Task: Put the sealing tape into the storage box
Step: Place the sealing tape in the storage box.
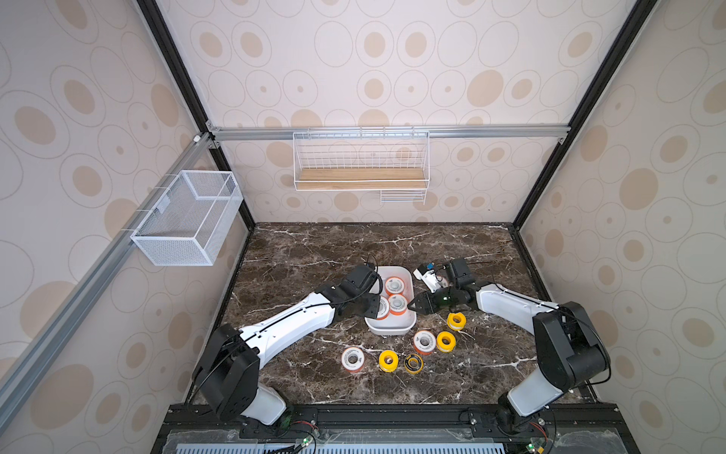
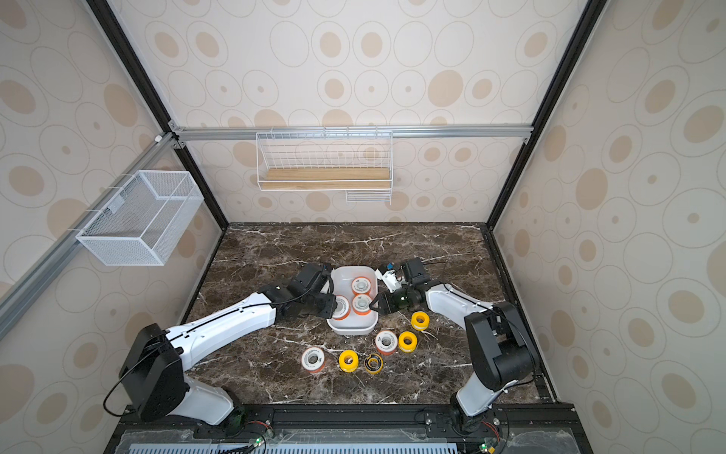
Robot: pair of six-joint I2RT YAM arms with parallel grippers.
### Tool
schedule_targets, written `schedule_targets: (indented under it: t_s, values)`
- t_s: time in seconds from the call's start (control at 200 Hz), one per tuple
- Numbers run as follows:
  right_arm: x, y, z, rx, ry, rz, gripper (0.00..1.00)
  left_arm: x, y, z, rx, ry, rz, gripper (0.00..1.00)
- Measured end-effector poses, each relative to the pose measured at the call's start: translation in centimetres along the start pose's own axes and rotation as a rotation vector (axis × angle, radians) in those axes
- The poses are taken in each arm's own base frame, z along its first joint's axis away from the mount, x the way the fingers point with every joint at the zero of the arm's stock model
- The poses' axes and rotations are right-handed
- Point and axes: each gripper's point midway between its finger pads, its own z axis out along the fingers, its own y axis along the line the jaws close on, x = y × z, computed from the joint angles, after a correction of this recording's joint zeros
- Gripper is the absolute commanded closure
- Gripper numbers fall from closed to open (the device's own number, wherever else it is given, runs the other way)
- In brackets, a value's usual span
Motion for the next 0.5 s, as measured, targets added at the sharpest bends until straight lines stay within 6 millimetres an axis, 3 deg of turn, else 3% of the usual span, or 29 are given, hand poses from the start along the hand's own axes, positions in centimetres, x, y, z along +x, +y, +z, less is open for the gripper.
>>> schedule_targets:
  t_s: [0.501]
  values:
    - [0.0,0.0,0.3,-0.009,0.012,-0.003,0.54,1.6,-1.2,4.9,0.012,0.162,0.094,0.76]
